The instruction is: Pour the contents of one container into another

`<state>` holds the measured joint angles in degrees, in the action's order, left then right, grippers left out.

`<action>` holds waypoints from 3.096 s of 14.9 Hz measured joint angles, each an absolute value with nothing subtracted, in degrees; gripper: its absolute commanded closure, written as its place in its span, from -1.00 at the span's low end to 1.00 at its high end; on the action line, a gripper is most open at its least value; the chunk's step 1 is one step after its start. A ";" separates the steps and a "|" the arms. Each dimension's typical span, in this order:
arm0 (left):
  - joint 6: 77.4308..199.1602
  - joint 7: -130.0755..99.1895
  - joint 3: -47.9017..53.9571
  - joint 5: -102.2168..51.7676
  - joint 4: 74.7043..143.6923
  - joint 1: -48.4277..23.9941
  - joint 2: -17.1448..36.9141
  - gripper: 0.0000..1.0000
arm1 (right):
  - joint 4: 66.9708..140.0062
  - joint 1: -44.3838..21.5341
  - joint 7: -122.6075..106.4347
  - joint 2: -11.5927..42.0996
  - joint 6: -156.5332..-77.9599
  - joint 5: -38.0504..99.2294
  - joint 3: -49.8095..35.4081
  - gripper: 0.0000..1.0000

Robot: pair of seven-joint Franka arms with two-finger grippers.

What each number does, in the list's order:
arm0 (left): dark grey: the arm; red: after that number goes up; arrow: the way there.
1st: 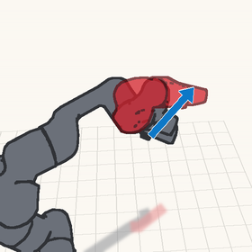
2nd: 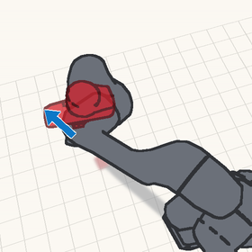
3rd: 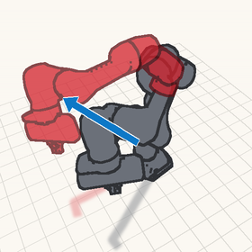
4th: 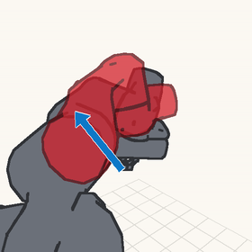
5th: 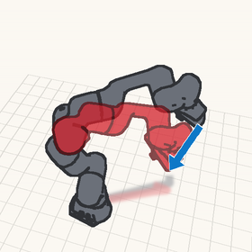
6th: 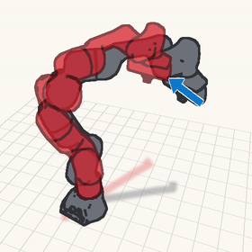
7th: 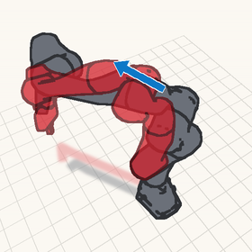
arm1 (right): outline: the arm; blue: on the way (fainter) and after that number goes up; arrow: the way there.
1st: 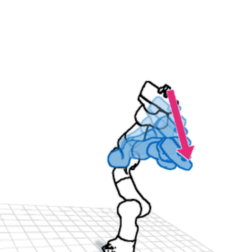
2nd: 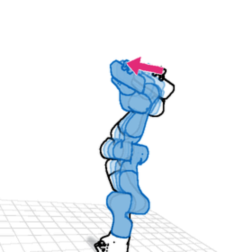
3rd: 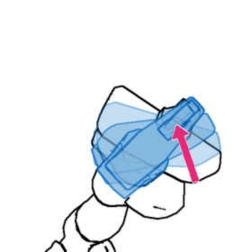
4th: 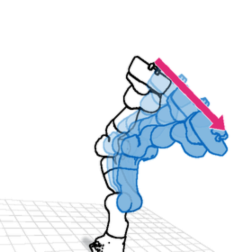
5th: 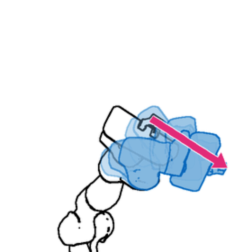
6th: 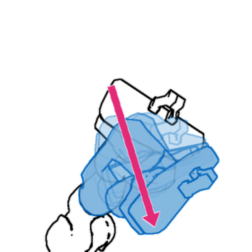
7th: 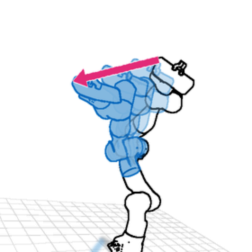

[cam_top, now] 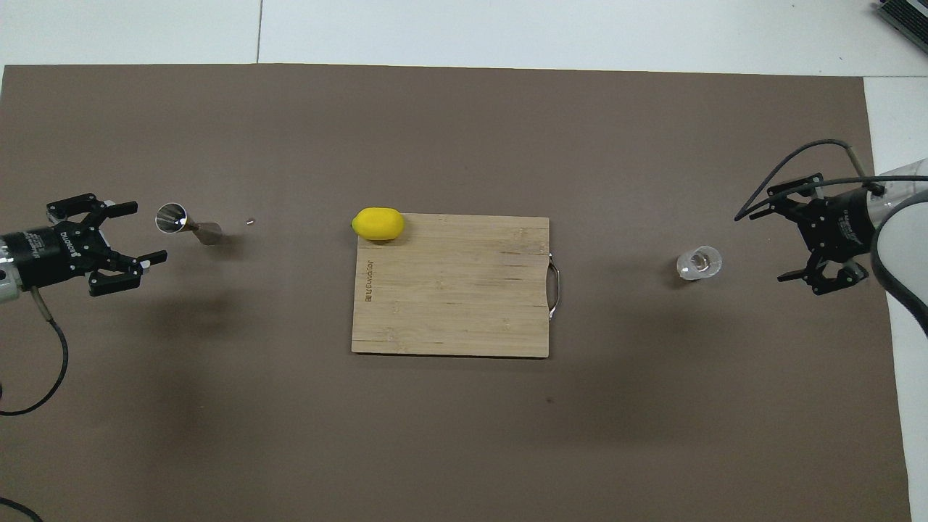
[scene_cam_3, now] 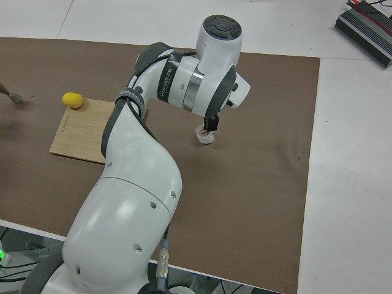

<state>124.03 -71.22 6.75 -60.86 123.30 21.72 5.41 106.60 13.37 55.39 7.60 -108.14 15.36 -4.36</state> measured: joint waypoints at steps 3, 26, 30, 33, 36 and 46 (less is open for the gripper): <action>125.40 -70.84 6.97 -61.68 123.52 21.66 6.67 -1.00 | 107.86 14.25 55.39 11.50 -112.55 19.05 -4.33 -1.00; 131.88 -70.27 6.84 -66.97 123.50 17.92 8.90 1.00 | 110.33 20.99 47.22 23.47 -112.27 36.04 -4.29 -1.00; 132.04 -70.27 6.73 -68.33 123.36 18.69 8.93 1.00 | 111.10 21.08 46.61 23.47 -112.27 36.05 -4.29 -1.00; 130.11 -70.14 7.17 -69.36 121.24 18.45 8.90 1.00 | 111.35 21.19 45.09 23.47 -112.27 36.08 -4.29 -1.00; 125.10 -70.22 7.80 -69.58 116.64 16.03 8.84 1.00 | 111.47 21.19 44.45 23.47 -112.27 36.83 -4.31 -1.00; 142.05 -73.46 8.63 -78.69 115.17 -15.70 7.10 1.00 | 112.13 21.10 44.35 23.47 -112.27 38.10 -4.68 -1.00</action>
<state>142.05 -73.46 8.63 -78.69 115.17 -15.70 7.10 112.13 21.10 44.35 23.47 -112.27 38.10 -4.68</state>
